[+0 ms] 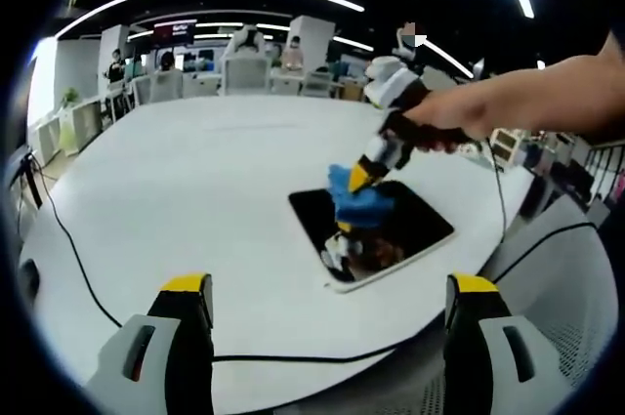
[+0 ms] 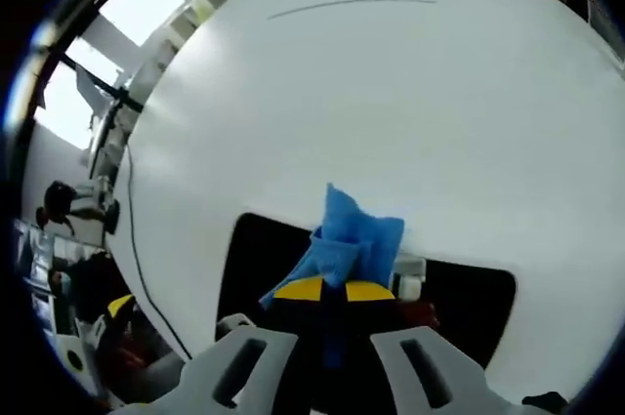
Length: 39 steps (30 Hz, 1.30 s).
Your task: Wipe the mirror surface with the cleaning cloth until all visible marks leave the cleaned area.
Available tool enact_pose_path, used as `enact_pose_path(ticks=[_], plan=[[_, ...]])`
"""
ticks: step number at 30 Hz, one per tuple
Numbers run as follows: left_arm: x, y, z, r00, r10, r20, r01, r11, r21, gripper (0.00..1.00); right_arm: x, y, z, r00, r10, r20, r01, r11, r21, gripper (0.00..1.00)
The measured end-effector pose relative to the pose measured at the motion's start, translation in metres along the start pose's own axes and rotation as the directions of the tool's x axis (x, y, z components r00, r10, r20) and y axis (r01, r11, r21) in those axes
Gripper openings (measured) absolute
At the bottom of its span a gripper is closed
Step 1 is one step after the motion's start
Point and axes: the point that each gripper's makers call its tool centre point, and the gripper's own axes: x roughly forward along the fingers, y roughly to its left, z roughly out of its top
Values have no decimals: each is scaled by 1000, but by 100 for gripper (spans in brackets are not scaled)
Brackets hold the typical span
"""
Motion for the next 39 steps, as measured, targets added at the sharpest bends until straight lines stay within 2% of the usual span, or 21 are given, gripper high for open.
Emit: enact_pose_path(ticks=[7, 21, 26, 33, 39], plan=[[1, 0, -1, 1000, -1, -4, 1, 1000, -5, 100, 5, 24, 5, 1000, 23, -5, -23, 1000, -22, 0], [1, 0, -2, 1000, 0, -13, 0, 1000, -5, 100, 20, 57, 18, 998, 59, -13, -60, 998, -36, 0], [0, -1, -1, 1000, 6, -13, -7, 1000, -8, 100, 22, 61, 20, 998, 61, -8, -61, 996, -71, 0], [-1, -2, 0, 1000, 7, -14, -7, 1000, -8, 100, 22, 59, 20, 997, 82, -7, -83, 995, -57, 0], [-1, -3, 0, 1000, 5, -16, -6, 1000, -7, 100, 23, 59, 18, 997, 71, 37, -67, 992, -106, 0]])
